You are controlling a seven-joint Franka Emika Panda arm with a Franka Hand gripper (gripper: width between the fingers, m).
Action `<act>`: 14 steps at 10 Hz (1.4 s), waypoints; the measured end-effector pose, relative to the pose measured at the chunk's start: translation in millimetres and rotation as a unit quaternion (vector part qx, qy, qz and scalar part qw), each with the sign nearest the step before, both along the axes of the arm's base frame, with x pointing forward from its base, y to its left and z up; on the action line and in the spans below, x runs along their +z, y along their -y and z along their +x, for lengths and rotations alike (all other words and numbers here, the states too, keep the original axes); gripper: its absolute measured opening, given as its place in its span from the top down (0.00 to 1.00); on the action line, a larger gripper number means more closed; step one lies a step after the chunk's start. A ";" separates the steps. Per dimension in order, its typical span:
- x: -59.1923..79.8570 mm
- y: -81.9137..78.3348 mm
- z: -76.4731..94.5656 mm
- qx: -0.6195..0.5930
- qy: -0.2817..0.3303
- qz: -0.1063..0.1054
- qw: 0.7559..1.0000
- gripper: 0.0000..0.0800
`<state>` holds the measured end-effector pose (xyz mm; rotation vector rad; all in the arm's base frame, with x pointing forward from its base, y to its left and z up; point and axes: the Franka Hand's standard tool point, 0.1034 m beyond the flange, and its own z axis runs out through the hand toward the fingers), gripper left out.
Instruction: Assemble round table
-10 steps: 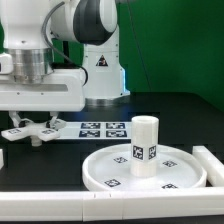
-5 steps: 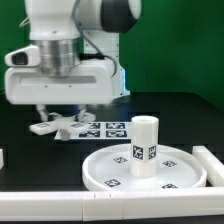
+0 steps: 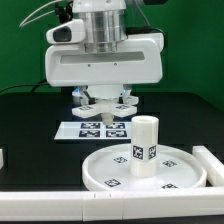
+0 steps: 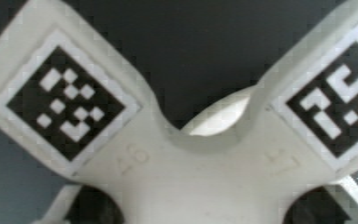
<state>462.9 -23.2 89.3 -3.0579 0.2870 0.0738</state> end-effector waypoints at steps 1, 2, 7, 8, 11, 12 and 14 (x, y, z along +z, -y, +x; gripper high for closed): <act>0.1 -0.4 0.3 0.000 0.000 0.000 1.000 0.44; -0.2 -0.4 0.1 0.000 0.000 0.000 1.000 0.44; 28.5 -32.0 36.7 0.005 0.003 0.007 1.000 0.44; 35.5 -39.7 46.3 0.010 0.008 0.008 1.000 0.44; 34.8 -42.0 45.6 0.012 0.006 0.009 1.000 0.44; 35.4 -42.3 45.8 0.016 0.004 0.010 1.000 0.44; 49.3 -49.8 66.6 0.029 0.005 0.015 0.999 0.44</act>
Offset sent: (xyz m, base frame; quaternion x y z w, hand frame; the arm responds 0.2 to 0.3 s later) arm 0.0000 0.0000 0.0000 0.0000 0.0000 0.0000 1.0000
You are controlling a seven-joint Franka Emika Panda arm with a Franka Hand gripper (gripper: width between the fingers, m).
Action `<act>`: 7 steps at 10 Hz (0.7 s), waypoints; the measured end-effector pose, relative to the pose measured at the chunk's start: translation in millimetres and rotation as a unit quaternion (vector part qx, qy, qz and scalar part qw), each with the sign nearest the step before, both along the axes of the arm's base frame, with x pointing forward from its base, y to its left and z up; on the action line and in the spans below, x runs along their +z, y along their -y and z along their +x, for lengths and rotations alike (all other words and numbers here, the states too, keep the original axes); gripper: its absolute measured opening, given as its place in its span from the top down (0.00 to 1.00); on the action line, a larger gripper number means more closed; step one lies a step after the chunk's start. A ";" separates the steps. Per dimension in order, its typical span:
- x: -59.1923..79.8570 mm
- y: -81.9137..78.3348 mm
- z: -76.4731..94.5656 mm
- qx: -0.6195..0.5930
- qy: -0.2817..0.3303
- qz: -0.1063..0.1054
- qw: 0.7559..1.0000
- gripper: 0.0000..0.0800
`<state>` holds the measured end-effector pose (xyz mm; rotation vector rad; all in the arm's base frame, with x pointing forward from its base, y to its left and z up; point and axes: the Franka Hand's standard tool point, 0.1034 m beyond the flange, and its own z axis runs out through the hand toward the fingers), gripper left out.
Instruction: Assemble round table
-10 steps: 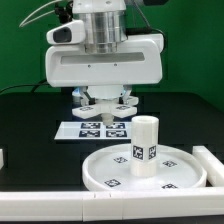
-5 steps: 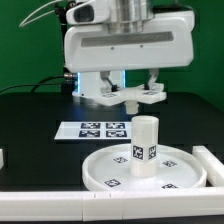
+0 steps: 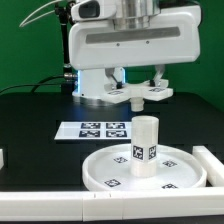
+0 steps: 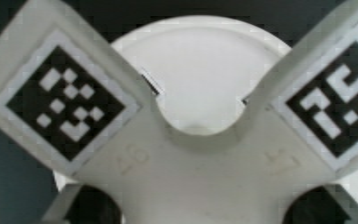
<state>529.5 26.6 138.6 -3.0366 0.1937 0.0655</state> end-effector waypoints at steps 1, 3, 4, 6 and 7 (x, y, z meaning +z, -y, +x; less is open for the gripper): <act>3.4 -0.7 11.2 0.008 0.004 0.002 1.000 0.44; 4.8 -1.1 30.2 0.010 0.012 -0.002 1.000 0.44; 2.7 -0.9 31.1 0.011 0.012 -0.003 1.000 0.44; -3.2 1.5 26.2 0.014 0.008 -0.004 1.000 0.44; -3.5 1.4 26.2 0.013 0.007 -0.004 1.000 0.44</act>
Offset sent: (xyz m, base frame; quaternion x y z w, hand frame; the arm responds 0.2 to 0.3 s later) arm 0.0145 0.0003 -0.0019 -0.0128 0.0071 -0.0087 0.9999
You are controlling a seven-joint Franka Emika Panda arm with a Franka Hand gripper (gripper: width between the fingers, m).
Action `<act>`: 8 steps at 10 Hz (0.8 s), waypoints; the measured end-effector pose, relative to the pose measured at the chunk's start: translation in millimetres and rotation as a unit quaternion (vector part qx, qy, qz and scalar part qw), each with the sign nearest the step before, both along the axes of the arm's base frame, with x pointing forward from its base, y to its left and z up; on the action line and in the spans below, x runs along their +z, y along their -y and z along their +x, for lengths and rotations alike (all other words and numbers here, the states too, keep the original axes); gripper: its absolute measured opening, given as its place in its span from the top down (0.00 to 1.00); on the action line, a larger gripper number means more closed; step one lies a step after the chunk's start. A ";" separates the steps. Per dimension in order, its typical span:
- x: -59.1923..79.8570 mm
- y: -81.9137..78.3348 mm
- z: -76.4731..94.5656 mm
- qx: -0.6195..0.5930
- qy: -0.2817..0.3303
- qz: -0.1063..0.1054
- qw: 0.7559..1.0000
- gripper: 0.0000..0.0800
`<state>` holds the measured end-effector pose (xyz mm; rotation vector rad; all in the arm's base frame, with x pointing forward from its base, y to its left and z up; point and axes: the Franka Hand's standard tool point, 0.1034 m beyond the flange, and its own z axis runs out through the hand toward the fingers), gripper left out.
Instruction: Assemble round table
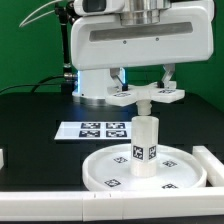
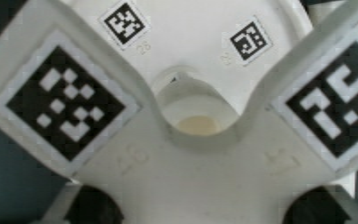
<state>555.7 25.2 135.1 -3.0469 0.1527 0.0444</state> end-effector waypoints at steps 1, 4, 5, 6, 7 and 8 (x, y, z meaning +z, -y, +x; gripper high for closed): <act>-0.6 0.1 -0.2 0.000 -0.001 0.000 1.000 0.44; -5.5 -2.3 -0.5 0.011 -0.003 -0.002 1.000 0.44; -9.5 0.1 1.0 0.022 -0.004 -0.002 1.000 0.44; -12.5 1.2 0.1 0.022 -0.006 -0.003 1.000 0.44; -13.4 0.8 -0.5 0.022 -0.007 -0.003 1.000 0.44; -14.3 -0.4 -1.5 0.022 -0.008 -0.003 1.000 0.44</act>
Offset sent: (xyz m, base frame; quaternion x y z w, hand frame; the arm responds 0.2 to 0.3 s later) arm 0.0081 0.0064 -0.0029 -0.0205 0.0199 -0.0342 0.9990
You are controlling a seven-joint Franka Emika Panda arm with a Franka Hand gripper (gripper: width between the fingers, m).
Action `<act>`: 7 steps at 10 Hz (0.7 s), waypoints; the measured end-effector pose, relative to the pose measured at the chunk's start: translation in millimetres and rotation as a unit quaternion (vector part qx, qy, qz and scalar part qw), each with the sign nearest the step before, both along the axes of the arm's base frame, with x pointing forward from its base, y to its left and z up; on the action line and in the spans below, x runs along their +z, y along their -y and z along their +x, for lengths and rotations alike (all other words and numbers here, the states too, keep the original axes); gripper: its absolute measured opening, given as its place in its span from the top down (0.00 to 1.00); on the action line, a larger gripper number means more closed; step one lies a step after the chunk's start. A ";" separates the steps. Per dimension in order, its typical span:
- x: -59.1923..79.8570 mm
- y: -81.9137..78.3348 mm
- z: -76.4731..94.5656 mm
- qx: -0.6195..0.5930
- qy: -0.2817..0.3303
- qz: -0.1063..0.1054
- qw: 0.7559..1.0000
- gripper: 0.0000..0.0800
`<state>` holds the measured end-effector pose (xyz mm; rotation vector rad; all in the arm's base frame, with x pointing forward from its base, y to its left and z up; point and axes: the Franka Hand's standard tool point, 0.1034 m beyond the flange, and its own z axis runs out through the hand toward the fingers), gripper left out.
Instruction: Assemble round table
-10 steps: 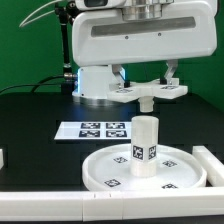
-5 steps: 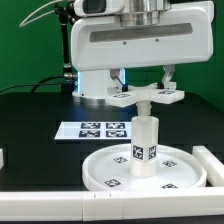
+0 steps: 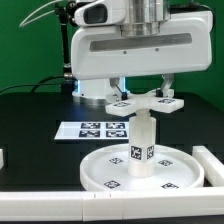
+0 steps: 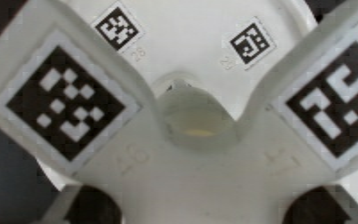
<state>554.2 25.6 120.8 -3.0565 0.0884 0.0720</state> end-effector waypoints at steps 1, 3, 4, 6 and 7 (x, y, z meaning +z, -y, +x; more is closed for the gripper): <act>-2.3 0.0 -1.1 0.000 0.002 -0.001 1.000 0.44; -5.8 1.0 -3.2 0.000 0.002 -0.003 1.000 0.44; -8.0 1.5 -3.3 0.000 0.004 -0.004 1.000 0.44; -9.7 1.5 -2.3 0.003 0.006 -0.005 1.000 0.44; -9.7 1.7 -1.7 0.005 0.008 -0.005 1.000 0.44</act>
Offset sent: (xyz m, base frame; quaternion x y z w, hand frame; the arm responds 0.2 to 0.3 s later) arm -0.0033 0.0021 -0.0090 -0.0024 0.0101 -0.0172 0.9998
